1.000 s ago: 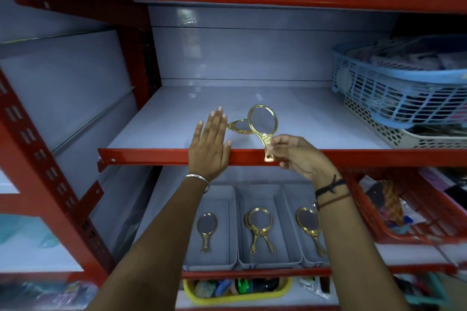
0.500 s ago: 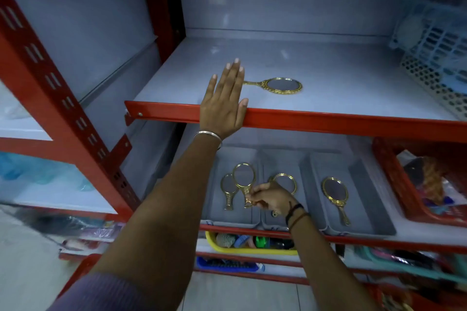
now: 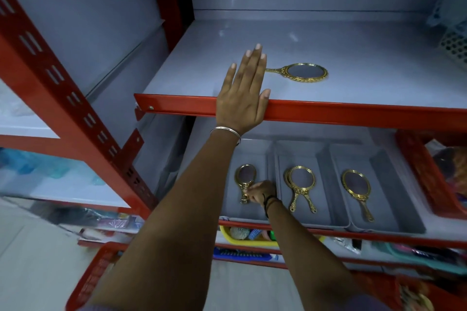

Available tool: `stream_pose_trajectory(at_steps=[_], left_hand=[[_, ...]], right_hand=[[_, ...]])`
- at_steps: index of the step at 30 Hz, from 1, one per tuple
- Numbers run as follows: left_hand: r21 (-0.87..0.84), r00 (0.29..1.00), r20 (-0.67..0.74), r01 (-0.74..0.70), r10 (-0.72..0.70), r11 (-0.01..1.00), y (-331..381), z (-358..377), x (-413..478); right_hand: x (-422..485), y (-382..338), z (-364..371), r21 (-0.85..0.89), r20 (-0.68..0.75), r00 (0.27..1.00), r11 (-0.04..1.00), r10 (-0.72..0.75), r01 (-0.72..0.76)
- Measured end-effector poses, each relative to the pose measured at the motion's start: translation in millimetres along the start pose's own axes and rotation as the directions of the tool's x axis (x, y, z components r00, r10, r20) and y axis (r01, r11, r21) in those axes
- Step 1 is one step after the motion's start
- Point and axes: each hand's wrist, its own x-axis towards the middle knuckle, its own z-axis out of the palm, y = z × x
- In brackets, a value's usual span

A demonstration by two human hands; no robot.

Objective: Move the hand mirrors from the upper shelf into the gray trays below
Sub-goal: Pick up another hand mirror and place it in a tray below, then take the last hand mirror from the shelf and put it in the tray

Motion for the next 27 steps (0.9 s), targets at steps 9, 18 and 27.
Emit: stream_pose_trajectory(at_steps=[9,18,27], left_hand=[[-0.01,1.0,0.025,0.018,-0.018,1.0,1.6,-3.6,0.2],[-0.072,0.991,0.058,0.126,-0.122,0.989,8.2,-9.3,-1.2],[-0.098,0.99,0.085,0.125,-0.117,0.987,8.2,-10.7,-0.4]], right_hand=[[-54.1,-38.1,-49.5,0.145,-0.066,0.976,0.966,-0.205,0.213],[-193.4,-153.7,-189.6,0.163,0.07,0.832,0.829,-0.55,0.534],[-105.2,-234.0,-185.8,-0.568,-0.139,0.691,0.629,-0.709,0.531]])
